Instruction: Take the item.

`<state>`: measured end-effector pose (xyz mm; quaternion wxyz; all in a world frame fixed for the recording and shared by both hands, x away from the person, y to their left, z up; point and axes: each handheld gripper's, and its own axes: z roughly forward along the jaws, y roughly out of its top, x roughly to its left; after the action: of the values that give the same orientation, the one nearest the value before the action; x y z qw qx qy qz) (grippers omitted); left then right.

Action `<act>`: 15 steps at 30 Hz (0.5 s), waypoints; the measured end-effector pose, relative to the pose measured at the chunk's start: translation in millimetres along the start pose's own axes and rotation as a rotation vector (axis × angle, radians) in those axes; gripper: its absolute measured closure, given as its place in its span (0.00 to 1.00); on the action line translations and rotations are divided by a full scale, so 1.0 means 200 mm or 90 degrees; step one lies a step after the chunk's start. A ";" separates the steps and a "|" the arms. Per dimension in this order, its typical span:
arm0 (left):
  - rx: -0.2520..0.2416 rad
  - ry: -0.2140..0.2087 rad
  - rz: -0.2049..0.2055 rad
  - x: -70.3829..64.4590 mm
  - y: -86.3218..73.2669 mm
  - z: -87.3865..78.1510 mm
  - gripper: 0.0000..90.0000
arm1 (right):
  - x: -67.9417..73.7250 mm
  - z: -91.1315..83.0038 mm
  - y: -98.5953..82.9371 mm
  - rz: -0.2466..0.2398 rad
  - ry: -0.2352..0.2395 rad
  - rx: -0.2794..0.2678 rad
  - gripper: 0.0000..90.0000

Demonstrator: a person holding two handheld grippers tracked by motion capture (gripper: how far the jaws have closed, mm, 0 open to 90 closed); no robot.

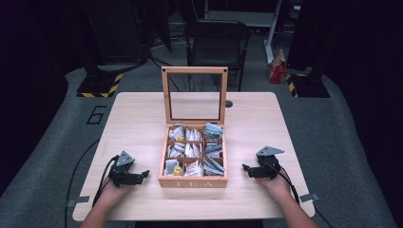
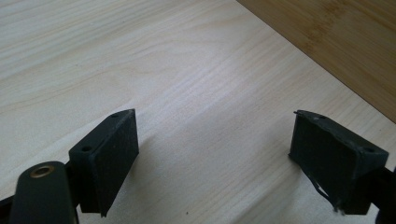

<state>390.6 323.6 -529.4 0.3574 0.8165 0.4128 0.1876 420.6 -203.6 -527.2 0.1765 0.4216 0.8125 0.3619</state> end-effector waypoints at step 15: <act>0.000 0.000 0.000 0.00 0.00 0.00 0.17 | 0.00 -0.01 0.01 -0.017 0.012 -0.011 0.46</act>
<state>390.7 323.6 -529.4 0.3573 0.8166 0.4127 0.1875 419.8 -203.1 -524.1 0.1773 0.4054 0.8166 0.3705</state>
